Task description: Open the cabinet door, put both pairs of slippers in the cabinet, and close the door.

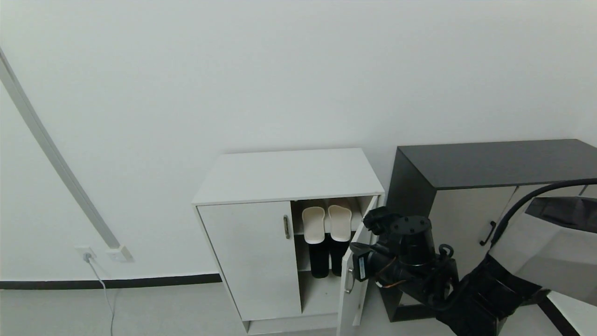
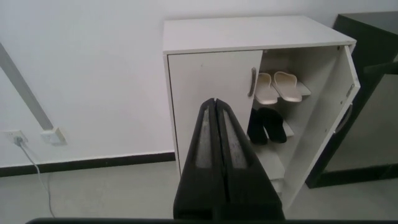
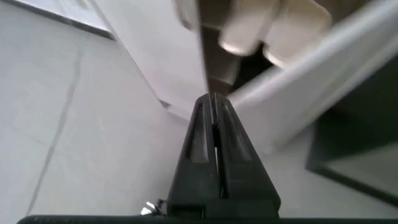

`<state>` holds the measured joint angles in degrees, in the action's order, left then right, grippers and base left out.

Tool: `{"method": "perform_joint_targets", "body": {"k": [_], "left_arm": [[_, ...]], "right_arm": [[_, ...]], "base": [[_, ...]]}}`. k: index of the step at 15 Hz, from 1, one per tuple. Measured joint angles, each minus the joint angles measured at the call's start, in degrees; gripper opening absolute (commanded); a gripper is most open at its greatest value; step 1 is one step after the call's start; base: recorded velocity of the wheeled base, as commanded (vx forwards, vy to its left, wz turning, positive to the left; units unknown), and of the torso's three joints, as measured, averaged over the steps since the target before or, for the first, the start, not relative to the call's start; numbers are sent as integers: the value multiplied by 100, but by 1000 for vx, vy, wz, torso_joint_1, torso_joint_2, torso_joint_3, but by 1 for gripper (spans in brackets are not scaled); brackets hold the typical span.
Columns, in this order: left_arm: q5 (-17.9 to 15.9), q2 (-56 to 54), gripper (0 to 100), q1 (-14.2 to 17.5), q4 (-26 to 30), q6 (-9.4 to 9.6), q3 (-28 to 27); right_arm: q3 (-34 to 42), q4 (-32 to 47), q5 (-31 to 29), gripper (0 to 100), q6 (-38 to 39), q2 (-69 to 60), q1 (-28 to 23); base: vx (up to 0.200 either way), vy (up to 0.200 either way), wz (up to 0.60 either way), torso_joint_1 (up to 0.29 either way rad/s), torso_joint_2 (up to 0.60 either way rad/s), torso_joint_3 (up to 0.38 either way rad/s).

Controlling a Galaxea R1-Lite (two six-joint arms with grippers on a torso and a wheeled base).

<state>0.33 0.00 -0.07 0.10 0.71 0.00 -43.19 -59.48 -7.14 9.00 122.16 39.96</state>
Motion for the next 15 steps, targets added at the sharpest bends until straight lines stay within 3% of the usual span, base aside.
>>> {"method": "perform_joint_targets", "body": {"k": [5, 10, 15], "left_arm": [[0, 0, 0, -2, 0, 0, 0], [0, 0, 0, 0, 0, -6, 0], [0, 0, 0, -4, 0, -9, 0]], "right_arm": [[612, -30, 11, 0, -255, -245, -223], [1649, -600, 17, 0, -251, -343, -267], [2018, -976, 17, 0, -243, -105, -271]], "base": [[0, 0, 0, 0, 0, 0], [200, 0, 0, -2, 1, 4], [0, 0, 0, 0, 0, 0]]}}
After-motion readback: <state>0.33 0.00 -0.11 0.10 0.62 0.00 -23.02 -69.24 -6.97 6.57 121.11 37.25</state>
